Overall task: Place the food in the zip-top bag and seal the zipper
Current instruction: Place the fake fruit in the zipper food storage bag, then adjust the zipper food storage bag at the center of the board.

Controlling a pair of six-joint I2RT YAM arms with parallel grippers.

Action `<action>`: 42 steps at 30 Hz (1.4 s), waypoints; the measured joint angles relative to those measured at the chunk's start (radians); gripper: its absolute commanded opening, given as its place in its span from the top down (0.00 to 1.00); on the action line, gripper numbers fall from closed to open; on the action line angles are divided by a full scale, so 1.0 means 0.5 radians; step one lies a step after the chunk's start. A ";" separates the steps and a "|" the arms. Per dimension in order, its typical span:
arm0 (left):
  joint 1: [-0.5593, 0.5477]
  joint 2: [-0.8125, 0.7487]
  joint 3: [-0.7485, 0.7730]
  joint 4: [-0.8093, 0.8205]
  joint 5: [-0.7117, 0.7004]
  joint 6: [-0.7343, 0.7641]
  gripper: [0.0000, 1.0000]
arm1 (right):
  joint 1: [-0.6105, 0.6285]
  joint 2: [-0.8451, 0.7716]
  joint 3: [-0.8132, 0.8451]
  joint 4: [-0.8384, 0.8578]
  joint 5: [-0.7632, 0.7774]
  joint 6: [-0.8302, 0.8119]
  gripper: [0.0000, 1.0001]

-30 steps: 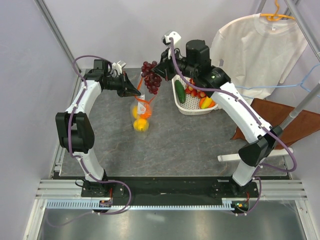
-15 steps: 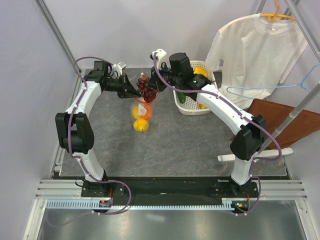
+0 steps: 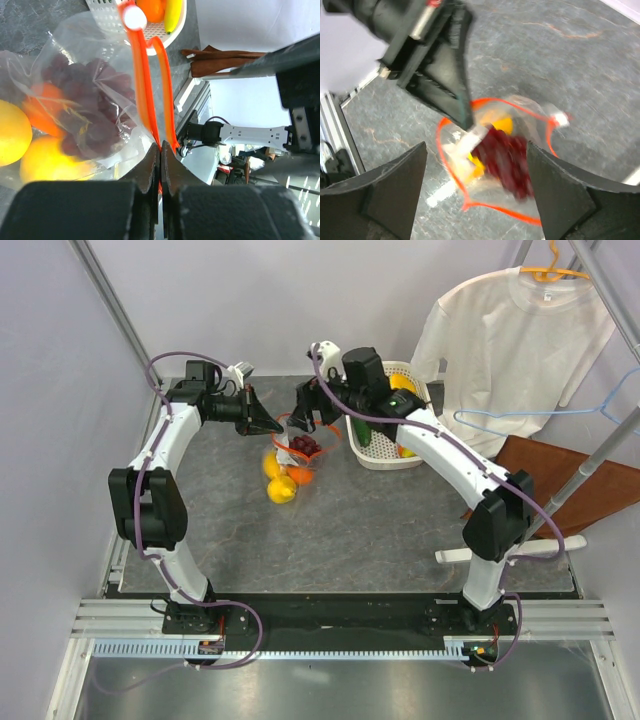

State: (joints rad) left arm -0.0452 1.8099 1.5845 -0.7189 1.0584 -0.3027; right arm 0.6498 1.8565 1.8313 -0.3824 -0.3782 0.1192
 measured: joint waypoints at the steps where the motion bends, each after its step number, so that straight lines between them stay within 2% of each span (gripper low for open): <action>1: 0.002 0.000 0.000 -0.002 0.001 0.001 0.98 | -0.021 -0.022 -0.020 0.000 0.001 0.028 0.18; 7: 0.014 0.000 0.000 -0.013 0.021 0.004 0.98 | -0.313 -0.124 -0.278 0.010 0.039 0.188 0.27; 10: 0.019 0.000 0.000 -0.018 0.035 0.005 0.98 | -0.408 -0.108 -0.397 -0.032 0.065 0.198 0.27; 17: 0.021 0.000 0.000 -0.025 0.035 0.019 0.98 | -0.365 0.050 -0.452 -0.084 0.017 0.227 0.31; 19: 0.021 -0.001 0.000 -0.026 0.034 0.020 0.98 | -0.356 0.102 -0.446 -0.085 -0.014 0.243 0.44; 20: 0.021 -0.001 0.000 -0.026 0.034 0.021 0.98 | -0.355 0.128 -0.438 -0.086 -0.028 0.249 0.57; 21: 0.021 -0.001 0.000 -0.027 0.034 0.022 0.98 | -0.356 0.153 -0.428 -0.088 -0.042 0.258 0.88; 22: 0.021 -0.002 0.000 -0.027 0.032 0.025 0.98 | -0.356 0.176 -0.417 -0.087 -0.064 0.266 1.00; 27: 0.021 -0.028 0.002 -0.089 -0.089 0.064 0.98 | -0.357 0.204 -0.372 -0.098 -0.182 0.334 1.00; 32: 0.018 -0.153 0.217 -0.358 -0.673 0.233 0.98 | -0.352 0.110 -0.257 -0.195 -0.246 0.340 1.00; 36: 0.002 -0.277 0.414 -0.515 -0.983 0.384 0.98 | -0.349 0.000 -0.157 -0.268 -0.285 0.336 1.00; 42: -0.229 -0.468 0.331 -0.645 -1.156 0.588 0.98 | -0.302 0.014 -0.049 -0.314 -0.288 0.288 1.00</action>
State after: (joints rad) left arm -0.1596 1.5761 1.7500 -1.0416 0.4805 -0.0086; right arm 0.4988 1.8633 1.8069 -0.5396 -0.5220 0.2630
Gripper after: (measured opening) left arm 0.026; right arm 0.010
